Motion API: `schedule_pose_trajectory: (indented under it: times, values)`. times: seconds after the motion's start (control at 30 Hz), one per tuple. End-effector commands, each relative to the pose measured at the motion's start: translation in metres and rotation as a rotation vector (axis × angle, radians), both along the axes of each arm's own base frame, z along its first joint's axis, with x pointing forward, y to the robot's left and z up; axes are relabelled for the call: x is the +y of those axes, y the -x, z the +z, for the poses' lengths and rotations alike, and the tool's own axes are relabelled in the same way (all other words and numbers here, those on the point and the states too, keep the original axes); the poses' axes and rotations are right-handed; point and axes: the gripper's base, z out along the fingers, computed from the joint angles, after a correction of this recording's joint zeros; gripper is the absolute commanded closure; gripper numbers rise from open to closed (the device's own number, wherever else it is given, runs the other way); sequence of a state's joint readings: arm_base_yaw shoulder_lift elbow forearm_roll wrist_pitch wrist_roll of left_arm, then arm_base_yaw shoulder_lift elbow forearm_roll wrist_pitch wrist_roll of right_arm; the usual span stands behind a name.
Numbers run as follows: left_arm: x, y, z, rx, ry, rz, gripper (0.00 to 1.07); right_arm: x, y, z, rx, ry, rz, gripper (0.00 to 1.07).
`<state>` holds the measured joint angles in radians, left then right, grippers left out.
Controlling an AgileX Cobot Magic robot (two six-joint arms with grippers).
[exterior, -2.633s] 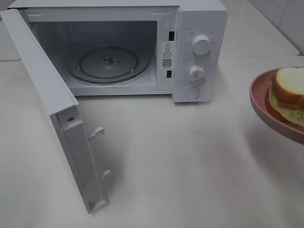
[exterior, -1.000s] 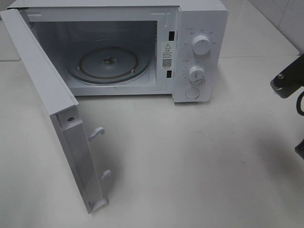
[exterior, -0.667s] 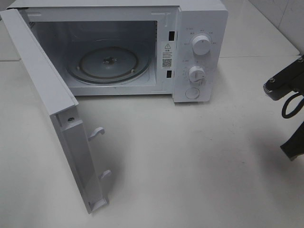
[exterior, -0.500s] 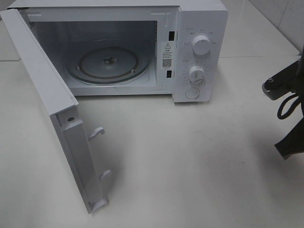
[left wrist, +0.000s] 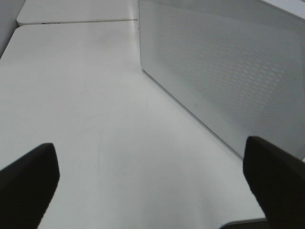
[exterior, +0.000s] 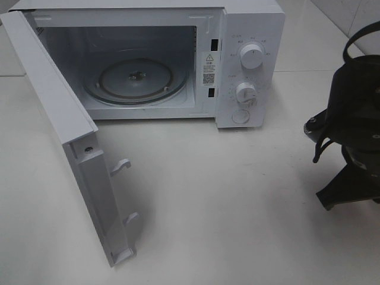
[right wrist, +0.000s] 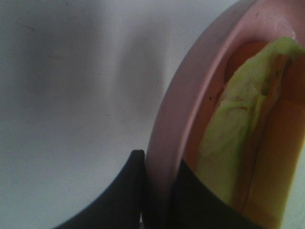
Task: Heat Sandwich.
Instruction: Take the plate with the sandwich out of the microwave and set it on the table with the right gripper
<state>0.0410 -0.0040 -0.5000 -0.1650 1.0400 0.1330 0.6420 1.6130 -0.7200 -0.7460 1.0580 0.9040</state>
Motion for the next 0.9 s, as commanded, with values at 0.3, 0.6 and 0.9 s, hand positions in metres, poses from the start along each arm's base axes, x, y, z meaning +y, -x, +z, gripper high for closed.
schedule_pose_trajectory:
  times: [0.3, 0.6, 0.9]
  values:
    - [-0.001, 0.003, -0.001, -0.019, 0.009, -0.007, 0.05, 0.002, -0.013, -0.024, -0.024, 0.067, 0.024, 1.02]
    - [-0.001, 0.003, -0.001, -0.019, 0.009, -0.007, 0.05, 0.005, -0.019, -0.044, -0.013, 0.079, 0.041, 1.01]
    - [-0.001, 0.003, -0.001, -0.019, 0.009, -0.007, 0.05, 0.008, -0.023, -0.063, -0.010, 0.079, 0.058, 1.00]
